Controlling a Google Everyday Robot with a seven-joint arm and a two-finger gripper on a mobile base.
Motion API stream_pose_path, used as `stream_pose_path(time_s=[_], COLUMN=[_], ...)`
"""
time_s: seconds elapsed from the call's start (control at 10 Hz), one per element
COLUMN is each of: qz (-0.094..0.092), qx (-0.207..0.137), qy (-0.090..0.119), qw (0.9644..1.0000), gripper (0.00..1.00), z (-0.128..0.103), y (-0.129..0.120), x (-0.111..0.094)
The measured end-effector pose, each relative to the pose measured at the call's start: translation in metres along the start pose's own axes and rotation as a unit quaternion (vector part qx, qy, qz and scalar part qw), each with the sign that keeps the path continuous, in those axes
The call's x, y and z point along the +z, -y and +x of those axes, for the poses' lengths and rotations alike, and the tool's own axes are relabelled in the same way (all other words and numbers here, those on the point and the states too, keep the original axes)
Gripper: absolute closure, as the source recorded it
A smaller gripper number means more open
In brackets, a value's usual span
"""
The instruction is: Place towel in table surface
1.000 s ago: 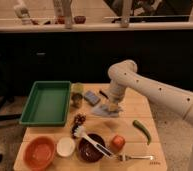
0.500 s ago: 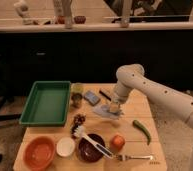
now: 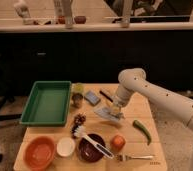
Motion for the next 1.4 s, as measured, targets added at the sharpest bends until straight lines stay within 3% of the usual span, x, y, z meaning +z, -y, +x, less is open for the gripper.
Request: stream_pose_path(time_s=[0.8, 1.1, 1.4], qz=[-0.021, -0.026, -0.039], qx=[-0.032, -0.044, -0.037], qy=[-0.019, -0.023, -0.031], qw=[0.9991, 0.9984, 0.9981], gripper=[1.0, 1.0, 1.0], z=[-0.017, -0.039, -0.041], y=[-0.022, -0.027, -0.026], x=[0.011, 0.026, 0.046])
